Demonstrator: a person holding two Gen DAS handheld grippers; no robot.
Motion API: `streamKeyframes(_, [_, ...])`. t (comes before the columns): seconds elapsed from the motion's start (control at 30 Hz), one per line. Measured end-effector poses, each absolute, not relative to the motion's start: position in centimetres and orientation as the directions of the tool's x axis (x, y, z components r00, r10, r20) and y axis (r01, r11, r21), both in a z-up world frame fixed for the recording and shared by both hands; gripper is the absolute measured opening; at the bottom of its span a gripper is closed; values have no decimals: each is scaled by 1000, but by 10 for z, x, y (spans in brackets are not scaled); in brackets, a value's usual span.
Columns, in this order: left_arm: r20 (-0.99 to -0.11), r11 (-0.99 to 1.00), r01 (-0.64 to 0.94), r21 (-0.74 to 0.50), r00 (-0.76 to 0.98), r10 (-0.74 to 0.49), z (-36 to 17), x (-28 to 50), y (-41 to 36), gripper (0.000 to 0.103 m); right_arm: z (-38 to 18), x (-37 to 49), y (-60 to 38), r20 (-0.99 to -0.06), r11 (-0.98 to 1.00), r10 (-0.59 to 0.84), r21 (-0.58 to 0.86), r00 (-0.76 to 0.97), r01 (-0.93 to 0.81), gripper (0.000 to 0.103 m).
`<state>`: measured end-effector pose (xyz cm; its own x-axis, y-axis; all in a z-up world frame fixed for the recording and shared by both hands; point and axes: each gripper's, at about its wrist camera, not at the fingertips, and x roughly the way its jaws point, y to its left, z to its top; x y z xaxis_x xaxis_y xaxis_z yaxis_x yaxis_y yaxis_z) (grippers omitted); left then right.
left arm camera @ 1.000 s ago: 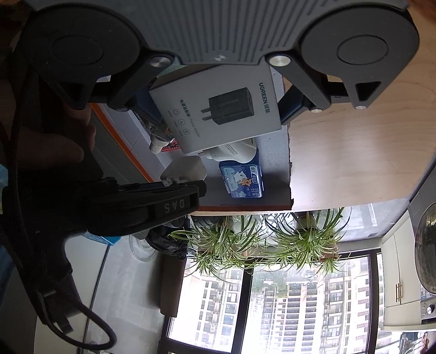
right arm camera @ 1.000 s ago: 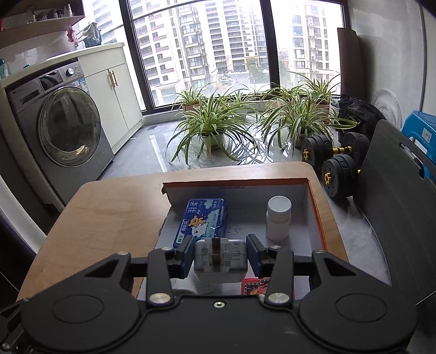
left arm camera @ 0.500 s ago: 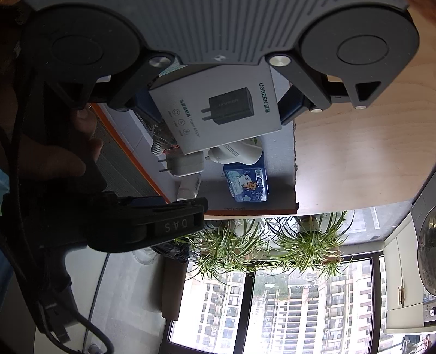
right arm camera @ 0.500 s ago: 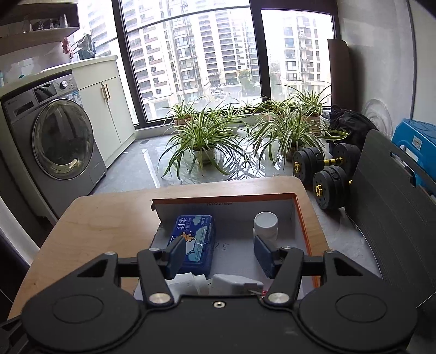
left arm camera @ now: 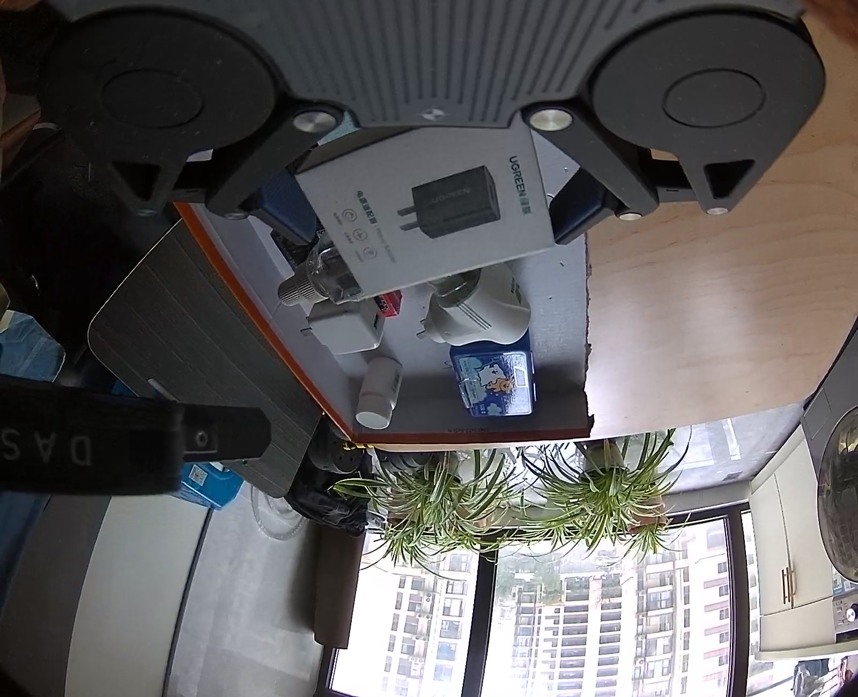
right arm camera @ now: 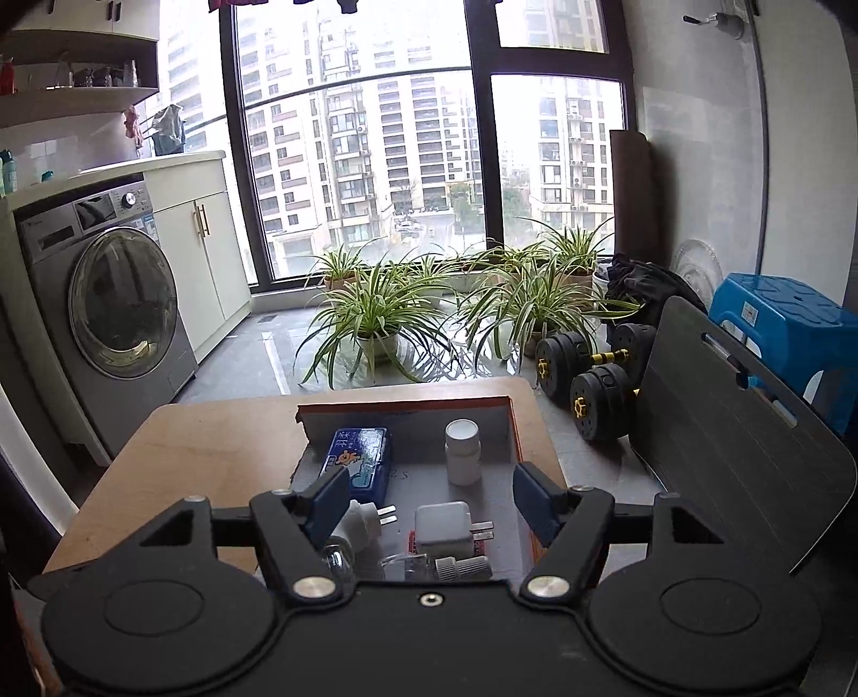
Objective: Organize rigid objects
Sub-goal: 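Lower the grey box into the tray and open the left tool while the right tool releases the adapter, then withdraw both open tools up and away from the tray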
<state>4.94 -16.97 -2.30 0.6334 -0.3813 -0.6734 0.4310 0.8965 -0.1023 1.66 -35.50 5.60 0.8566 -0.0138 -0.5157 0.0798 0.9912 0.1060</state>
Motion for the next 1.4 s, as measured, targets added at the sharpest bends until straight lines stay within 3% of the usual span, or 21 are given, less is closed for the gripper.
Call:
streamKeyframes(0.3, [-664,929,367,-50,682,-305,-1,31,-165,103,68,-30,-361,-479,988,-38,116,877,106,88])
streamKeyframes(0.7, [-623,957,286,-43,741,-250,22,-17,-155,103,61,-83,-371,-474,983,-36,144,880,117,89])
streamKeyframes(0.9, [-651,959,282,-20,725,-226,17,-31,-155,103,55,-101,-372,-477,981,-28,158,878,117,89])
streamKeyframes(1.1, [-572,961,230,151,814,-105,16,-49,-164,103,49,-111,-372,-473,979,-10,177,881,106,89])
streamKeyframes(1.27, [-627,945,321,-56,726,-283,13,-47,-153,103,42,-114,-369,-480,982,7,170,878,85,89])
streamKeyframes(1.33, [-653,951,298,-83,705,-278,7,-45,-153,103,39,-114,-368,-485,982,10,167,875,82,89])
streamKeyframes(1.4, [-701,959,281,-32,678,-222,2,-42,-158,103,36,-114,-368,-489,982,12,171,872,82,89])
